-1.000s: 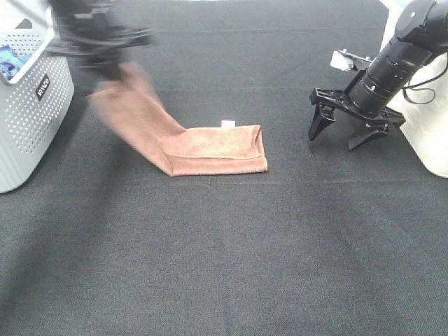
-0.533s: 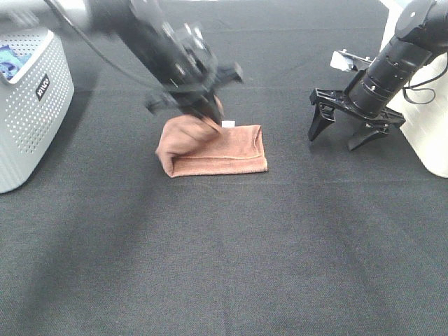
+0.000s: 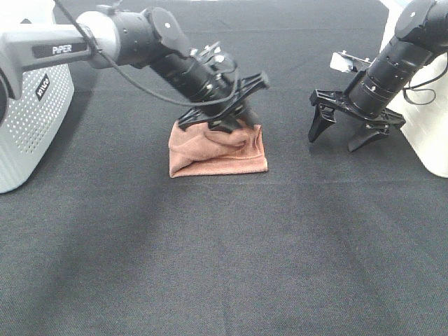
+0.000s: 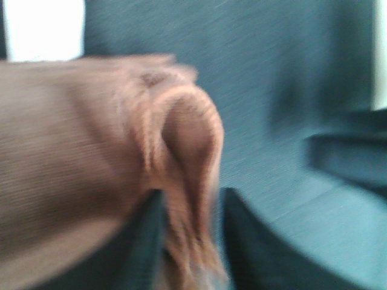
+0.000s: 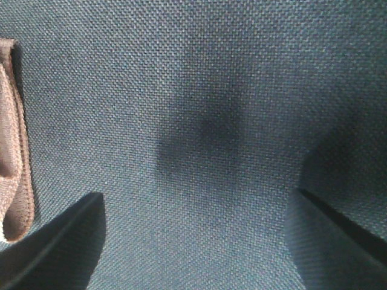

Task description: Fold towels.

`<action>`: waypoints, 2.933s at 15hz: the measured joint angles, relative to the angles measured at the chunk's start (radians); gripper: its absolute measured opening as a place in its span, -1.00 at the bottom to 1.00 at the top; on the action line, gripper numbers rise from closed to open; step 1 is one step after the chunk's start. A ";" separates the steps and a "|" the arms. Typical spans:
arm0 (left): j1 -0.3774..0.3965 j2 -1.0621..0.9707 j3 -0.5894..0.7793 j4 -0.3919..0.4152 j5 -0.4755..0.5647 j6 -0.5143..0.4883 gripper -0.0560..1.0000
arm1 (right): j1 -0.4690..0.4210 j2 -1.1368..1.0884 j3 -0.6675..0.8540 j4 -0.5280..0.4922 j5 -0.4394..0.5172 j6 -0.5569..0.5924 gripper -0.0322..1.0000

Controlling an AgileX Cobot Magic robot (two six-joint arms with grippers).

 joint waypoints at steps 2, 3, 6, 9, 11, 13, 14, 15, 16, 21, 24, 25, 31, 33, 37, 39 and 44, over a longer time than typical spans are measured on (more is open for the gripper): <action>-0.002 0.000 0.000 -0.032 -0.013 -0.001 0.20 | 0.000 0.000 0.000 0.000 0.000 0.000 0.55; -0.002 0.000 0.000 -0.032 -0.013 -0.001 0.20 | 0.000 0.000 0.000 0.000 0.000 0.000 0.55; 0.004 -0.005 -0.039 -0.041 -0.024 0.042 0.33 | 0.000 -0.011 0.000 0.051 0.001 -0.016 0.55; 0.059 -0.052 -0.115 0.052 -0.022 0.137 0.34 | 0.009 -0.057 0.000 0.276 0.048 -0.156 0.55; 0.109 -0.084 -0.141 0.096 -0.012 0.146 0.34 | 0.052 -0.060 0.000 0.423 0.089 -0.251 0.54; 0.160 -0.109 -0.143 0.113 0.023 0.149 0.34 | 0.126 -0.059 0.000 0.522 0.101 -0.314 0.54; 0.186 -0.122 -0.144 0.114 0.052 0.149 0.34 | 0.170 -0.054 0.000 0.595 0.102 -0.354 0.54; 0.202 -0.128 -0.144 0.115 0.077 0.149 0.34 | 0.200 -0.041 0.000 0.640 0.102 -0.385 0.54; 0.214 -0.132 -0.144 0.115 0.106 0.149 0.34 | 0.224 -0.020 0.000 0.678 0.096 -0.405 0.54; 0.229 -0.133 -0.144 0.129 0.179 0.149 0.34 | 0.241 0.138 -0.057 0.888 0.047 -0.471 0.54; 0.229 -0.133 -0.144 0.129 0.187 0.150 0.34 | 0.233 0.167 -0.065 0.821 0.046 -0.461 0.54; 0.229 -0.133 -0.144 0.129 0.196 0.154 0.34 | 0.225 0.173 -0.065 0.748 0.029 -0.439 0.54; 0.229 -0.133 -0.144 0.129 0.198 0.171 0.34 | 0.117 0.166 -0.073 0.627 0.027 -0.366 0.52; 0.229 -0.133 -0.144 0.129 0.199 0.171 0.34 | 0.094 0.159 -0.073 0.611 0.027 -0.366 0.52; 0.229 -0.133 -0.144 0.131 0.199 0.171 0.34 | 0.092 0.131 -0.073 0.501 -0.005 -0.359 0.52; 0.229 -0.133 -0.144 0.131 0.200 0.171 0.34 | 0.091 0.099 -0.073 0.400 -0.033 -0.324 0.52; 0.230 -0.137 -0.146 0.136 0.280 0.195 0.34 | 0.081 -0.033 -0.073 0.274 0.045 -0.206 0.52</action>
